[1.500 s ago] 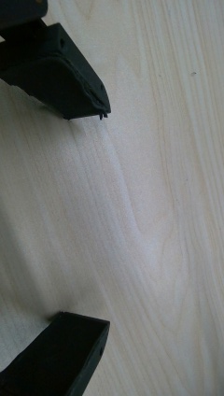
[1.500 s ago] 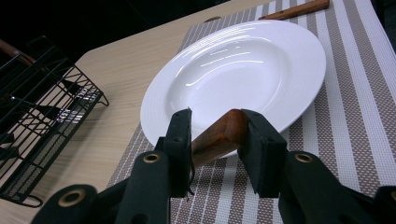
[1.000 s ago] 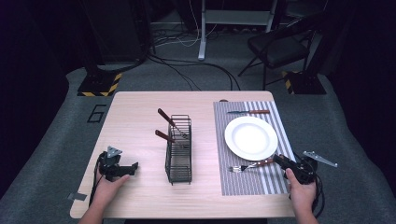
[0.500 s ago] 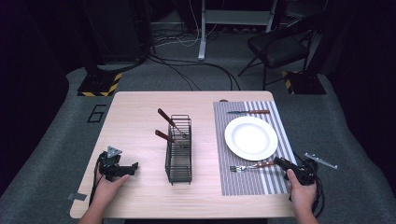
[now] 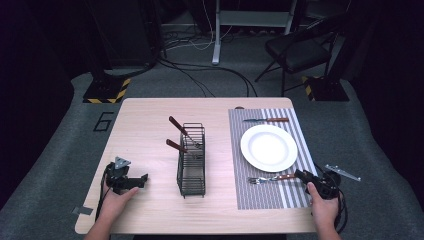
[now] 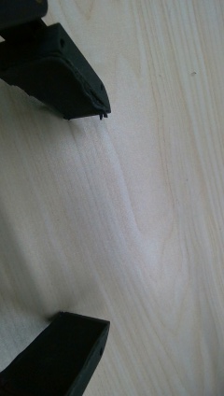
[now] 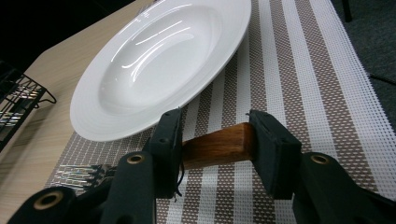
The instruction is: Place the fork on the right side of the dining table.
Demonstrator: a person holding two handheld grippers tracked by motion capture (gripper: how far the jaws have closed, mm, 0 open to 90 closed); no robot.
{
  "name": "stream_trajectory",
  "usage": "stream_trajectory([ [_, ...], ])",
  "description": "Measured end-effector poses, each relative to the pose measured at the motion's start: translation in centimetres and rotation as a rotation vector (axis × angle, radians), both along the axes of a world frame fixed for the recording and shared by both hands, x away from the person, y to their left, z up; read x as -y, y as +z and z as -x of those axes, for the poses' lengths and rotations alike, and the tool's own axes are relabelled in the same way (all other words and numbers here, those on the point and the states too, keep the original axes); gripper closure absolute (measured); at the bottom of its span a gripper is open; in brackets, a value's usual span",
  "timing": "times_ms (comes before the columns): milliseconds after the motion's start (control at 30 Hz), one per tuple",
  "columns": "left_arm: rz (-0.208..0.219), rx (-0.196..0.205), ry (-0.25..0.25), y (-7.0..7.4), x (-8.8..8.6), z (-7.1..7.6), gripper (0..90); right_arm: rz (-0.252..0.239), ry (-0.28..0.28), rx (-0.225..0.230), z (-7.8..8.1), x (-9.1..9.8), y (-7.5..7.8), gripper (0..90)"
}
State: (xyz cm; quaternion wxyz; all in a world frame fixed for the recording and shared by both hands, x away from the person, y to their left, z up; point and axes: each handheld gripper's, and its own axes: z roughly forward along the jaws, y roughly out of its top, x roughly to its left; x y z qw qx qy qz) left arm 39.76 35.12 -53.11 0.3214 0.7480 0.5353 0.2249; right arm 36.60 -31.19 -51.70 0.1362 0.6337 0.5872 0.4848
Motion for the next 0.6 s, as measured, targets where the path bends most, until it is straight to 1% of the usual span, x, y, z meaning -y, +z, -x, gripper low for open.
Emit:
stream_trajectory([
  [133, 0.002, 0.002, -0.001, -0.02, 0.00, 0.00, 0.3, 0.011, -0.017, -0.019, -0.01, 0.16, -0.20, 54.5],
  [267, 0.002, 0.002, -0.001, -0.02, 0.00, 0.00, 0.4, 0.052, -0.044, -0.031, -0.02, 0.42, -0.31, 54.9],
  [367, 0.002, 0.003, 0.000, -0.02, 0.00, 0.00, 0.4, 0.048, -0.052, -0.049, -0.01, 0.58, -0.48, 54.6],
  [433, 0.002, 0.002, -0.001, -0.02, 0.00, 0.00, 0.3, 0.056, -0.060, -0.046, -0.01, 0.59, -0.41, 53.9],
  [500, 0.002, 0.002, 0.000, -0.02, 0.00, -0.01, 0.3, 0.078, -0.076, -0.031, 0.06, 0.61, -0.19, 52.8],
  [533, 0.002, 0.002, 0.000, -0.01, 0.00, -0.01, 0.3, 0.086, -0.069, -0.021, 0.08, 0.68, -0.11, 52.7],
  [600, 0.002, 0.002, 0.000, -0.02, 0.00, -0.01, 0.3, 0.083, -0.079, -0.020, 0.20, 0.68, 0.00, 52.1],
])
